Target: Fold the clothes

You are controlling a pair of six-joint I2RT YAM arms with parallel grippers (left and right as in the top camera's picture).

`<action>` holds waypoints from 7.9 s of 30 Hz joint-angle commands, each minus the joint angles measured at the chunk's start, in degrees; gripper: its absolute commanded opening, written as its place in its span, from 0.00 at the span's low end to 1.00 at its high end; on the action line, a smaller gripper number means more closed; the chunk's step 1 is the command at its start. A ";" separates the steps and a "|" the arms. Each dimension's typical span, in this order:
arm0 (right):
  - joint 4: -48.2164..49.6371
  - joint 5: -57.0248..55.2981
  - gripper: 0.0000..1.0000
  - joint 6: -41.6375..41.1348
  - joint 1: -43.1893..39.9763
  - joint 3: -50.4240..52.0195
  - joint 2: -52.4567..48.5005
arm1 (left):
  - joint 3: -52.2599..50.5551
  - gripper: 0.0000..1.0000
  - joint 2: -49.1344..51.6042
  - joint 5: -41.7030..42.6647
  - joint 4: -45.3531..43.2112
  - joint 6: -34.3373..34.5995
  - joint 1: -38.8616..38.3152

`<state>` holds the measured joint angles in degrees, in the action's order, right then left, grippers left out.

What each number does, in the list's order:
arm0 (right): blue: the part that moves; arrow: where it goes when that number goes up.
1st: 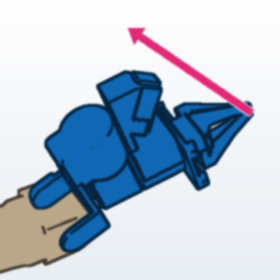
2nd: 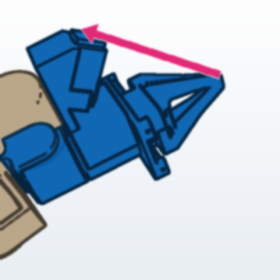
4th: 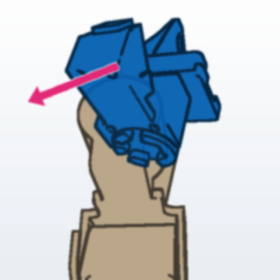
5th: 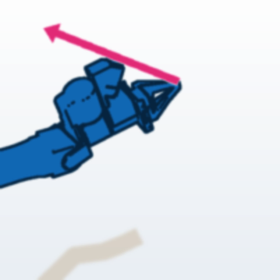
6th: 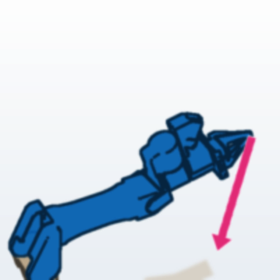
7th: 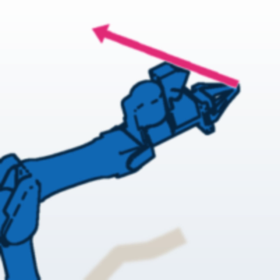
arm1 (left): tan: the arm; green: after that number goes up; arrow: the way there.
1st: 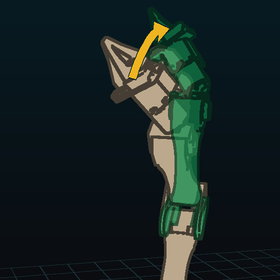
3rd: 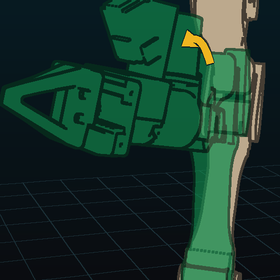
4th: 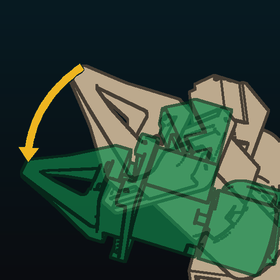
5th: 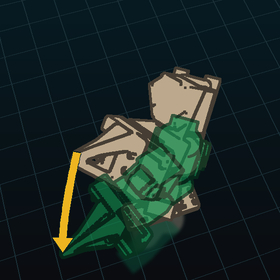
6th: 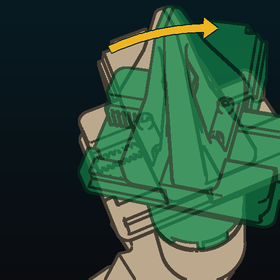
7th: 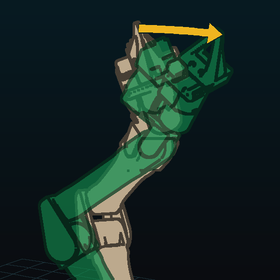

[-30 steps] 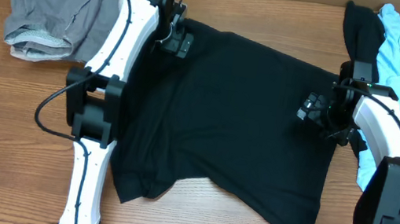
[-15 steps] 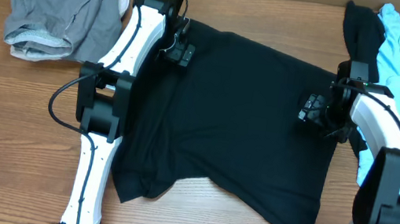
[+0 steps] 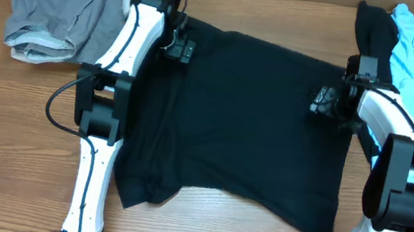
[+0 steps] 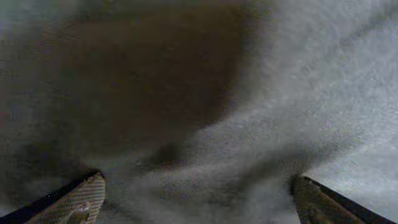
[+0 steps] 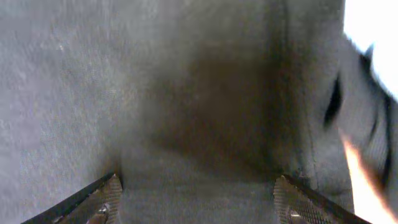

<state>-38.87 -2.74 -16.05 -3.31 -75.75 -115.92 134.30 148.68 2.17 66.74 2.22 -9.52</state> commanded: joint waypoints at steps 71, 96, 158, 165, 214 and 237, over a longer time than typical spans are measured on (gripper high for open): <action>-56.15 7.30 1.00 -13.84 -0.20 -11.74 47.93 | -31.82 0.98 -52.61 -2.62 24.70 29.97 -3.28; -48.39 7.30 1.00 -14.21 -0.20 -2.99 47.87 | -75.67 0.77 -52.46 17.75 -4.76 33.46 -3.69; -29.42 3.93 0.74 -28.00 -0.20 28.44 46.31 | -57.64 0.04 -52.43 7.89 4.72 22.64 -4.92; -19.45 1.57 0.75 -34.25 -0.20 35.06 40.44 | -57.66 0.04 -52.43 7.89 3.69 22.64 -4.92; -32.39 7.98 0.04 -26.91 -0.20 29.20 44.02 | -57.61 0.04 -54.05 1.53 12.37 22.67 -4.70; -14.75 8.81 0.04 -18.91 -0.20 25.24 37.13 | -57.70 0.04 -54.97 -9.94 -10.34 22.32 -7.10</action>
<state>-55.99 7.16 -37.23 -3.33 -48.77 -77.30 75.70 92.68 -3.95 57.82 25.30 -15.94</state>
